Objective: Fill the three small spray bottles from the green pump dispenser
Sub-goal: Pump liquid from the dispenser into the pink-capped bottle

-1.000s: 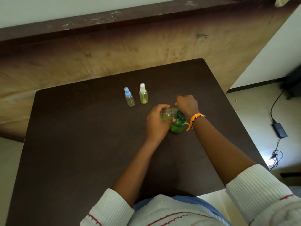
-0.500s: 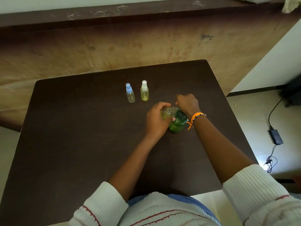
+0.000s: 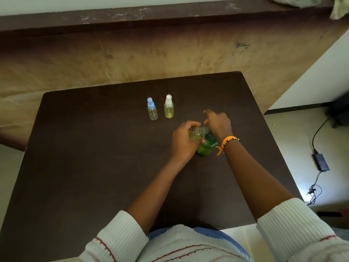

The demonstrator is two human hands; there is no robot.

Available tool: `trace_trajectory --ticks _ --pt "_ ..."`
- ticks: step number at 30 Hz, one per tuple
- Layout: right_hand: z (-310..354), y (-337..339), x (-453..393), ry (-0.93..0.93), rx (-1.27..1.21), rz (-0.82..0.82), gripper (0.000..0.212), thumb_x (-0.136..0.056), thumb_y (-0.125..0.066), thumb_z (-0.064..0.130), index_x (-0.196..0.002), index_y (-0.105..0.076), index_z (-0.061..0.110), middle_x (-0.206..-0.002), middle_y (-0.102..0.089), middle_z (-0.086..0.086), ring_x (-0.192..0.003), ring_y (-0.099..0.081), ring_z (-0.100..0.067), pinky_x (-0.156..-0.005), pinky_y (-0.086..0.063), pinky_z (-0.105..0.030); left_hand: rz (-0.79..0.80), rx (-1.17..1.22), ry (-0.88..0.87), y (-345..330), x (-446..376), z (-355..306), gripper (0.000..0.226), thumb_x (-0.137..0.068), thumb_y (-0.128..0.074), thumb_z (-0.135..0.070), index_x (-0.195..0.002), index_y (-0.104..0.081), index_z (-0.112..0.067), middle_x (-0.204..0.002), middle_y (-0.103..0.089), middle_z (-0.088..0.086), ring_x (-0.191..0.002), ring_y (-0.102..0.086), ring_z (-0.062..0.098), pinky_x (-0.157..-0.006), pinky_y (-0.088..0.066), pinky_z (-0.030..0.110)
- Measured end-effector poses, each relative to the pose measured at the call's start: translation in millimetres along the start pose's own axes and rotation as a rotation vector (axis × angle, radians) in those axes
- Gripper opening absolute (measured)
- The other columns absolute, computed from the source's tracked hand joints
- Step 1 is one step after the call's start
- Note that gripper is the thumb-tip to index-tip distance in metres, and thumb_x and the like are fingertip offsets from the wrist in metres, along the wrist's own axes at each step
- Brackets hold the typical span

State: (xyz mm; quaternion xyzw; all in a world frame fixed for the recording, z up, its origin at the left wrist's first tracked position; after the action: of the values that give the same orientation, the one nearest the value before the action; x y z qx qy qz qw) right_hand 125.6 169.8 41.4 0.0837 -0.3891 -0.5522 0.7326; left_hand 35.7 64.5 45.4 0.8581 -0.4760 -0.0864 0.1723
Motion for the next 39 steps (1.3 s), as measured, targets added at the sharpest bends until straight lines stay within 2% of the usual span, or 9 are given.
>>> trace_trajectory --ticks 8,11,15,21,23,27,29,34,39 --pt "1.6 4.3 3.1 0.060 0.054 -0.151 0.033 -0.089 -0.050 0.032 -0.090 -0.070 0.007 -0.105 -0.068 -0.014 -0.093 -0.062 -0.036 -0.081 -0.047 -0.039 0.003 -0.017 -0.013 -2.5 -3.0 0.2 0.044 -0.062 -0.080 -0.002 -0.102 -0.065 -0.011 -0.100 -0.067 0.005 -0.091 -0.062 0.016 -0.078 -0.048 0.024" --pt "3.5 2.6 -0.2 0.028 0.052 -0.051 0.043 -0.089 -0.049 0.040 -0.104 -0.070 0.006 -0.110 -0.067 -0.012 -0.099 -0.062 -0.033 -0.089 -0.049 -0.040 -0.005 -0.018 -0.020 -0.2 -1.6 -1.0 0.044 -0.061 -0.081 -0.003 -0.101 -0.065 -0.011 -0.099 -0.067 0.004 -0.090 -0.061 0.015 -0.077 -0.048 0.022" --pt "3.8 -0.5 -3.7 -0.007 -0.004 0.070 0.046 -0.089 -0.050 0.043 -0.105 -0.071 0.005 -0.094 -0.067 -0.006 -0.086 -0.060 -0.024 -0.079 -0.045 -0.032 0.003 -0.005 -0.006 2.9 -0.4 -0.7 0.043 -0.061 -0.081 -0.004 -0.101 -0.065 -0.013 -0.099 -0.067 0.001 -0.090 -0.061 0.013 -0.079 -0.048 0.023" --pt "1.6 4.2 1.1 0.061 0.091 -0.167 0.036 -0.089 -0.050 0.036 -0.095 -0.069 0.006 -0.108 -0.068 -0.014 -0.098 -0.063 -0.038 -0.080 -0.046 -0.037 0.004 -0.026 -0.018 1.0 0.1 0.9 0.045 -0.062 -0.080 -0.002 -0.104 -0.065 -0.010 -0.102 -0.067 0.004 -0.094 -0.060 0.014 -0.077 -0.043 0.014" --pt "2.8 3.8 1.1 0.072 0.103 -0.162 0.034 -0.090 -0.050 0.036 -0.089 -0.068 0.007 -0.103 -0.067 -0.012 -0.095 -0.062 -0.036 -0.077 -0.043 -0.035 0.004 -0.032 -0.018 1.2 -0.4 -0.2 0.045 -0.062 -0.079 -0.002 -0.104 -0.065 -0.010 -0.103 -0.066 0.003 -0.094 -0.059 0.013 -0.076 -0.042 0.012" --pt "3.1 1.8 -3.2 0.027 0.061 -0.004 0.048 -0.088 -0.049 0.045 -0.105 -0.071 0.006 -0.112 -0.066 -0.013 -0.100 -0.061 -0.032 -0.090 -0.048 -0.038 0.008 -0.018 -0.011 3.2 -0.3 -0.9 0.045 -0.062 -0.080 -0.003 -0.104 -0.065 -0.011 -0.103 -0.066 0.001 -0.094 -0.059 0.011 -0.077 -0.044 0.014" --pt "3.5 2.2 -3.5 0.018 0.030 0.009 0.044 -0.088 -0.050 0.043 -0.101 -0.072 0.006 -0.110 -0.068 -0.013 -0.099 -0.062 -0.032 -0.091 -0.049 -0.038 0.006 -0.008 -0.009 3.4 0.0 -0.5 0.045 -0.062 -0.080 -0.004 -0.104 -0.065 -0.012 -0.103 -0.066 0.000 -0.094 -0.060 0.012 -0.078 -0.044 0.015" --pt "4.9 5.7 6.7 0.128 0.108 -0.223 0.025 -0.090 -0.050 0.030 -0.085 -0.067 0.011 -0.103 -0.068 -0.013 -0.095 -0.063 -0.038 -0.074 -0.042 -0.034 0.003 -0.040 -0.005 4.0 0.8 2.4 0.046 -0.061 -0.080 -0.003 -0.105 -0.065 -0.010 -0.104 -0.066 0.003 -0.095 -0.060 0.014 -0.081 -0.045 0.018" --pt "4.7 3.7 3.9 0.104 0.073 -0.173 0.028 -0.089 -0.050 0.033 -0.075 -0.064 0.014 -0.097 -0.069 -0.010 -0.092 -0.064 -0.037 -0.078 -0.047 -0.037 0.007 -0.046 -0.008 1.1 0.1 -1.0 0.046 -0.062 -0.080 -0.003 -0.105 -0.065 -0.011 -0.104 -0.066 0.003 -0.096 -0.061 0.014 -0.083 -0.048 0.023"
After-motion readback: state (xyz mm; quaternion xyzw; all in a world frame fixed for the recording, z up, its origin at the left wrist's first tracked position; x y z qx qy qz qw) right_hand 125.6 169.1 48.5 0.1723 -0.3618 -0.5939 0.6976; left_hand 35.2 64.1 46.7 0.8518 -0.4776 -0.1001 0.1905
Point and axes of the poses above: each hand's wrist, its own x-axis away from the middle knuckle, its own y-axis out of the back of the hand, z = x × y, the point moved 5 cm from there along -x, towards the middle knuckle
